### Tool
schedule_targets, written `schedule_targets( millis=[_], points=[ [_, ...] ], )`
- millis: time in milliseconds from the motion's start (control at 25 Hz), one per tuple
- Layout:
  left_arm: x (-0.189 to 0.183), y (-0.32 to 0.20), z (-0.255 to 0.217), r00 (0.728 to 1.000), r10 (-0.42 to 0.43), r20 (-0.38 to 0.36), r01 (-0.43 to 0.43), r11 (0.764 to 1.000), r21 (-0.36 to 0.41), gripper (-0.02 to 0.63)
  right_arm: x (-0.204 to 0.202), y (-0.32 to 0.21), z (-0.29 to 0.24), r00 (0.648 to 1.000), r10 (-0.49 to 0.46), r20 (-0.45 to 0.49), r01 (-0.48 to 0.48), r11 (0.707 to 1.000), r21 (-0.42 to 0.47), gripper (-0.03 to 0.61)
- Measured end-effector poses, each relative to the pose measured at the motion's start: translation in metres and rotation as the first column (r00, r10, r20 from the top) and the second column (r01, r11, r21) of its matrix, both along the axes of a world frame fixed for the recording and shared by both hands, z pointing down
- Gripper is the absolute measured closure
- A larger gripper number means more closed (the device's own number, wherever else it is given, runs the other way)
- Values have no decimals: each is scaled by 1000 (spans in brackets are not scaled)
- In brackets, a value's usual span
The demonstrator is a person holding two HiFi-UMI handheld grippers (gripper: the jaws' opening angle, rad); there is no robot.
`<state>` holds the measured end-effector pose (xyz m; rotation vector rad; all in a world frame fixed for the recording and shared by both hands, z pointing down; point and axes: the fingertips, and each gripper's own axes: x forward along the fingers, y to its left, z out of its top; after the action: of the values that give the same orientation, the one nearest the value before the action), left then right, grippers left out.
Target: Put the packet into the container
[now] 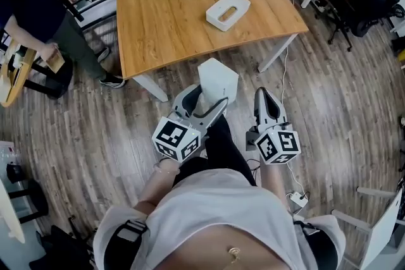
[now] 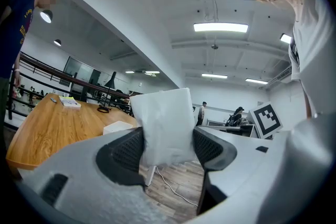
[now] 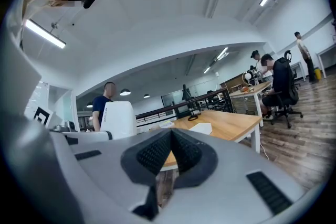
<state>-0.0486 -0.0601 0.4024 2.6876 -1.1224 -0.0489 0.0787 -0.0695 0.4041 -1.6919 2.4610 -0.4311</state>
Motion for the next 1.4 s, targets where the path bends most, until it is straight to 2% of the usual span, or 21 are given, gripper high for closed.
schedule_targets(
  millis=[480, 800, 1400],
  points=[
    [-4, -103, 2, 1000, -28, 7, 28, 999, -15, 320, -6, -110, -4, 999, -34, 6, 34, 999, -2, 568],
    [9, -175, -4, 999, -40, 2, 40, 999, -21, 319, 0, -183, -12, 998, -56, 3, 57, 998, -8, 568],
    [12, -265, 3, 998, -53, 32, 54, 998, -28, 319, 3, -271, -5, 997, -78, 20, 78, 997, -21, 568]
  ],
)
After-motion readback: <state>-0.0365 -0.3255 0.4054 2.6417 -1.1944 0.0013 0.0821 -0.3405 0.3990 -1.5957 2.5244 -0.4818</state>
